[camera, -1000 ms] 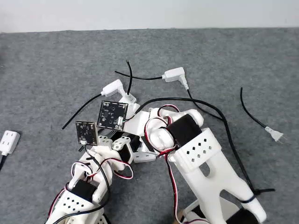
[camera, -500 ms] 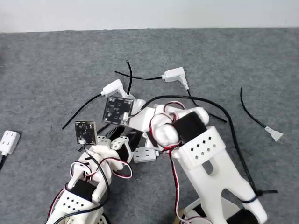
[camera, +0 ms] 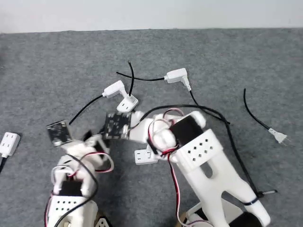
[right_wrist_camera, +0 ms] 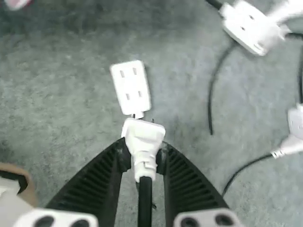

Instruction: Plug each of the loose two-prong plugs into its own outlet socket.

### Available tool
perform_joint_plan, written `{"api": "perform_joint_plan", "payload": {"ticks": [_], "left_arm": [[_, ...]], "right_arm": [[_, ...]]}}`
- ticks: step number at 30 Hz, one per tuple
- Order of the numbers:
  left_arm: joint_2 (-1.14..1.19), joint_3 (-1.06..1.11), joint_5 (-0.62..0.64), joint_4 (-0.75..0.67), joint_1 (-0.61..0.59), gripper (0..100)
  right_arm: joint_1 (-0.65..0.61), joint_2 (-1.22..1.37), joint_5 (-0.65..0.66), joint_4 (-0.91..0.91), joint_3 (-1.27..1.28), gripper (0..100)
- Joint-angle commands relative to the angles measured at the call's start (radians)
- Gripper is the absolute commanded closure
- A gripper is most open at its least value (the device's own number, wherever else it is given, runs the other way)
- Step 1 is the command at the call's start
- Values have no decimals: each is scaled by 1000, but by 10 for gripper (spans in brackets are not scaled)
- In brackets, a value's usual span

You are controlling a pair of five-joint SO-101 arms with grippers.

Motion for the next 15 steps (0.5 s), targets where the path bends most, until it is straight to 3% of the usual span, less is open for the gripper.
{"api": "perform_joint_plan", "payload": {"ticks": [1, 4, 9, 15], "left_arm": [[-9, -88, -32, 175, -143, 812], [-9, -97, -37, 265, -253, 812], [-9, -96, -117, 279, -456, 812], [-9, -91, -120, 253, -439, 812]], "right_arm": [[-51, -18, 49, -53, 17, 989], [-74, -13, 83, -111, 48, 989], [-84, 116, 147, -188, 54, 989], [-44, 213, 216, -216, 43, 989]]}}
